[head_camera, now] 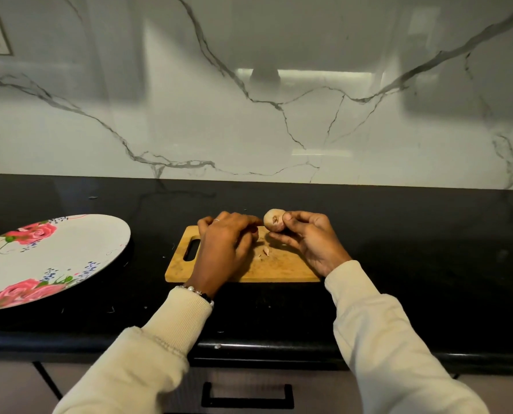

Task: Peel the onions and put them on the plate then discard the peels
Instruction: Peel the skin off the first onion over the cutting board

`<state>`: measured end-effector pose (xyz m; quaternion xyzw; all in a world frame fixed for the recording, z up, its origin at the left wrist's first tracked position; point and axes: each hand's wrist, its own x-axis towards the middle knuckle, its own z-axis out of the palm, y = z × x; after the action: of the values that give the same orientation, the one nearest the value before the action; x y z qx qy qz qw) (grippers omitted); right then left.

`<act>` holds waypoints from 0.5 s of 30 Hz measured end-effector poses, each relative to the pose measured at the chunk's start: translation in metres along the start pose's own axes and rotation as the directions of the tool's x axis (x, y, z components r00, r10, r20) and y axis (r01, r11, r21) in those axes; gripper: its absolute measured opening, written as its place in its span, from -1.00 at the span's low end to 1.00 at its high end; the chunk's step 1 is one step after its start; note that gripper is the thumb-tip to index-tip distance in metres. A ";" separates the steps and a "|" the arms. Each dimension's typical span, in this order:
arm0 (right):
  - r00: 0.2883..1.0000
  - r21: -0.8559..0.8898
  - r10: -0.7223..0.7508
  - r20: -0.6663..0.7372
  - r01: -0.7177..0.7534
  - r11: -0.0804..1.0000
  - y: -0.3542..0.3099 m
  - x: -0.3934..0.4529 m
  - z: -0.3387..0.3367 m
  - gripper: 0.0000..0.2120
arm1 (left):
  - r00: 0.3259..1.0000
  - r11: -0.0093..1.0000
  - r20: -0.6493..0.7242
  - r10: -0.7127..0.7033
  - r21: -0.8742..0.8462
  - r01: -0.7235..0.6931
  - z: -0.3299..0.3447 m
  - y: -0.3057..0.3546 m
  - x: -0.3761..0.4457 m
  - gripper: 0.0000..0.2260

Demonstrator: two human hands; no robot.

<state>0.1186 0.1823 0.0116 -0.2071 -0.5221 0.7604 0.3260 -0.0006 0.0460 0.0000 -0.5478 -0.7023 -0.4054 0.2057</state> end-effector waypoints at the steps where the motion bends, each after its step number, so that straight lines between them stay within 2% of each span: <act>1: 1.000 -0.003 0.015 0.010 -0.015 1.000 -0.001 -0.001 0.000 -0.90 | 1.000 1.000 -0.005 -0.019 -0.010 0.019 0.000 0.002 0.000 -0.71; 7: 0.992 -0.053 0.031 0.126 -0.024 0.998 0.000 -0.008 0.002 -0.84 | 0.994 0.995 -0.046 -0.102 0.014 0.102 0.003 -0.002 -0.001 -0.82; 10: 0.978 -0.065 -0.001 0.210 0.015 0.998 0.000 -0.009 0.002 -0.79 | 0.991 0.991 -0.037 -0.127 0.045 0.128 0.001 -0.002 -0.001 -0.77; 13: 0.971 -0.089 -0.034 0.236 0.056 0.994 0.000 -0.011 0.002 -0.77 | 0.993 0.993 -0.029 -0.112 0.037 0.113 -0.002 0.001 -0.001 -0.64; 15: 0.967 -0.096 -0.050 0.249 0.076 0.992 0.000 -0.012 0.002 -0.76 | 0.993 0.994 -0.037 -0.109 0.028 0.110 -0.002 0.002 -0.002 -0.63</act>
<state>0.1250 0.1724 0.0121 -0.1114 -0.6039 0.7410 0.2716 0.0016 0.0433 0.0010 -0.4983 -0.7335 -0.4150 0.2038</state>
